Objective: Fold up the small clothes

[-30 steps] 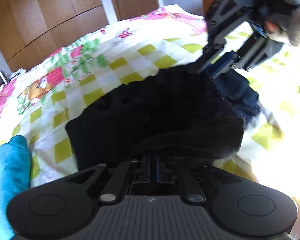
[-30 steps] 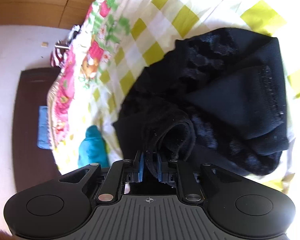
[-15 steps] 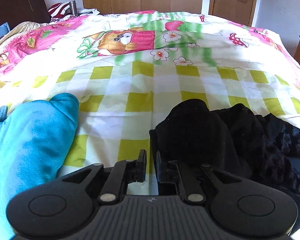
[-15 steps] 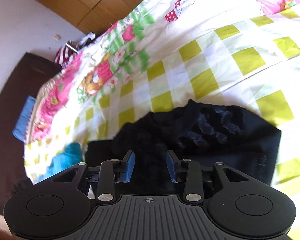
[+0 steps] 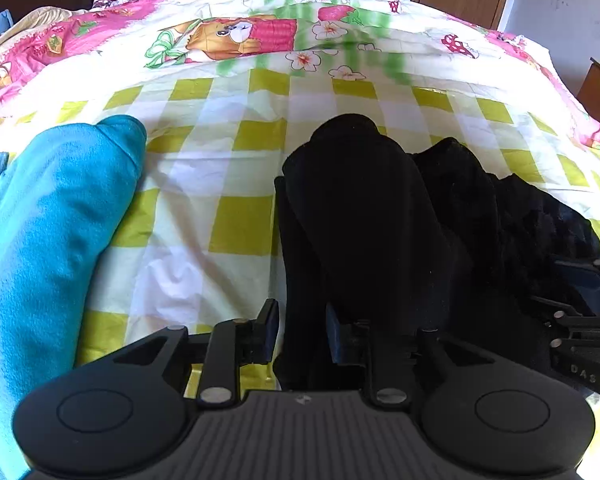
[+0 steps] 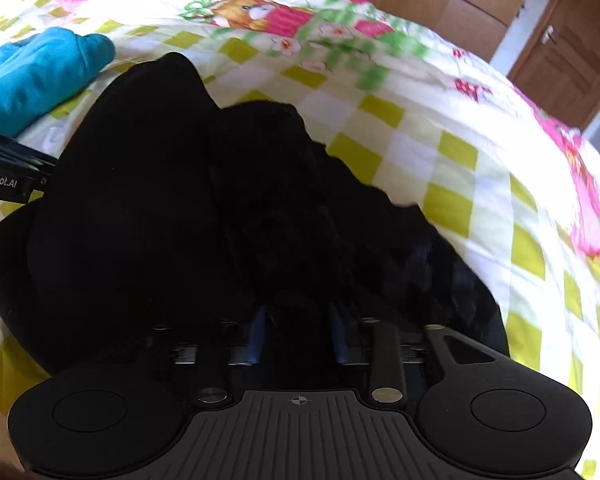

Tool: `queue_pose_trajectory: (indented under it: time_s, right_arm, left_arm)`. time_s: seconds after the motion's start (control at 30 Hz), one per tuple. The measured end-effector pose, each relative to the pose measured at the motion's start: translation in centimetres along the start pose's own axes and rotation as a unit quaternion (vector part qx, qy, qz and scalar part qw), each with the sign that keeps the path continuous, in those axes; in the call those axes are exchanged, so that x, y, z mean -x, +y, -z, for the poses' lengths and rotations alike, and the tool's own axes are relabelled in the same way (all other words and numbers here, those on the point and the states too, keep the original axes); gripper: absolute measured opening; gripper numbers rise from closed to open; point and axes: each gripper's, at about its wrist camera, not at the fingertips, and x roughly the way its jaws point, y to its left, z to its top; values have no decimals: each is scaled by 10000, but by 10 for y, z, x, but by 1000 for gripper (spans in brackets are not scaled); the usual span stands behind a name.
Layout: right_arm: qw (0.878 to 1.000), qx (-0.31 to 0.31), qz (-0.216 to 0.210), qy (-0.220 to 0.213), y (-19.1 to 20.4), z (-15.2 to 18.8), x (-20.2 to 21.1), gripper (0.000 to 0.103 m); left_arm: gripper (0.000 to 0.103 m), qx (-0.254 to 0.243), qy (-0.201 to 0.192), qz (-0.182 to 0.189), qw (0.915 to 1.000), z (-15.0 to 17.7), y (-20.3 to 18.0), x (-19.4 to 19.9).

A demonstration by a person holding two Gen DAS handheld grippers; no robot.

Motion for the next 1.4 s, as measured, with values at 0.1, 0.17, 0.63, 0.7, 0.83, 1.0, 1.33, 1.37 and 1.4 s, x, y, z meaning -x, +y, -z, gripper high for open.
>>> queue_pose_trajectory:
  time_s: [0.1,0.17,0.63,0.7,0.83,1.0,1.33,1.37,1.4]
  right_arm:
    - [9976,-674,134,80,-30,6,20,4]
    - [9899,-1403,215,-39,-62,1,39,3]
    - [9317,-3608,-326,264,-135,80,79,19]
    - [9407,-3326,-489,443,-120,93,85,24]
    - [9588,-2751,-500,503,-92,108,73,32]
    - [9729,-2263,-249,397,-84,107,50,8]
    - [9052,-3944,-863,1329,-161,140,47,14]
    - [8885,-4256,-1003,1390,-167,147,47,18]
    - [8806,-4427,-1039,1336,-170,150,51,19]
  left_arm:
    - [39,-125,-24,-12,9999,4,-3,0]
    - [38,-108,-32,13,9999,2,-3,2]
    - [38,-887,-290,-211,9954,-4,-28,27]
    - [39,-1047,-403,-39,9937,-8,-41,34]
    - [40,-1627,-453,301,9852,-13,-87,24]
    - [41,-1946,-330,643,9782,-14,-131,2]
    - [42,-2079,381,712,9748,12,-144,-26]
    - [42,-2100,354,691,9746,15,-144,-24]
    - [42,-2133,311,685,9741,16,-144,-21]
